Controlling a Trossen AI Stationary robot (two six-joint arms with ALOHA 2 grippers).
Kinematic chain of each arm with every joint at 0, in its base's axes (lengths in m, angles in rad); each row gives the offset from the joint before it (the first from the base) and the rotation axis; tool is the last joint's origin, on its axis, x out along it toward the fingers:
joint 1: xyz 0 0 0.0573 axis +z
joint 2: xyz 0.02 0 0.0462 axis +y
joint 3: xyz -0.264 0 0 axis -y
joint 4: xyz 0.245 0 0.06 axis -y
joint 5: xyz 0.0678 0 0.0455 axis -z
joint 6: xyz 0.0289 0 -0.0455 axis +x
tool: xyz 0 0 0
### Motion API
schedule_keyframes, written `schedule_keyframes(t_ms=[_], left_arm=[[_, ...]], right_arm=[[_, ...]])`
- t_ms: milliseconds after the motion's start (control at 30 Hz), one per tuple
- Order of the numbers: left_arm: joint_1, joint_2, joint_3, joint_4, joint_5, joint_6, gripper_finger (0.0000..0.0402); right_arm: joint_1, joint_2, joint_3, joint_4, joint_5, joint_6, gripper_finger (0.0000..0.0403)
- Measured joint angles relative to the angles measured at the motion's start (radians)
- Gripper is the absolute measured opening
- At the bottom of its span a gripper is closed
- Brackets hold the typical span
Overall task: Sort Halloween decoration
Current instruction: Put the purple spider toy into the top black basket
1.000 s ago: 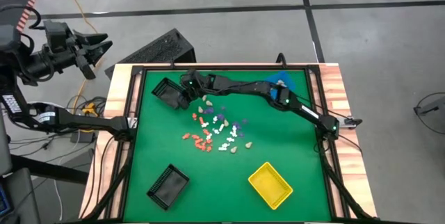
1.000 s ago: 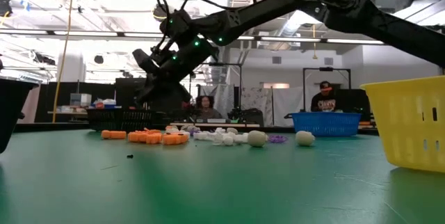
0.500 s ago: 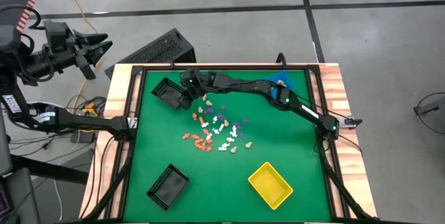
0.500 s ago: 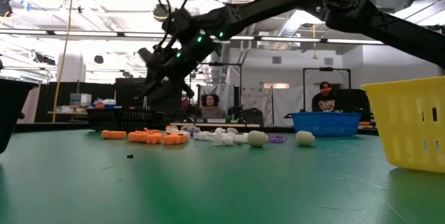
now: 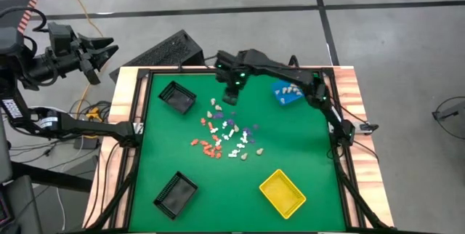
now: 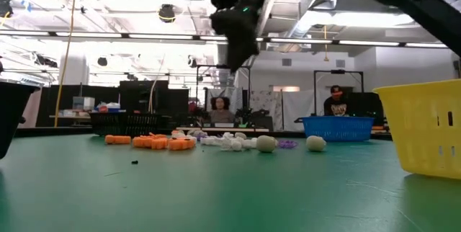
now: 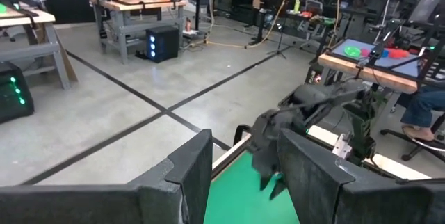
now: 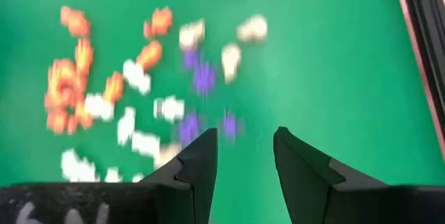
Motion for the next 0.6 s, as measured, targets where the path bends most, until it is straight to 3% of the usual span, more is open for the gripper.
schedule_keyframes(t_ms=[100,233,300,433,600], left_arm=[[0.000,0.000,0.000,-0.016,0.001,-0.018,0.0153],[0.000,0.000,0.000,-0.046,0.028,-0.042,0.0153],[0.000,0.000,0.000,-0.056,0.035,-0.045,0.0153],[0.000,0.000,0.000,-0.050,0.035,-0.048,0.0153],[0.000,0.000,0.000,-0.049,0.027,-0.048,0.0153]], right_arm=[[-0.004,-0.079,-0.088,-0.026,0.000,-0.019,0.0166],[-0.002,-0.254,-0.364,0.069,0.000,0.007,0.0166],[0.006,-0.366,-0.565,0.207,0.000,0.048,0.0166],[0.045,-0.491,-0.925,0.662,0.001,0.165,0.0166],[0.102,-0.459,-1.118,1.070,0.076,0.222,0.0165]])
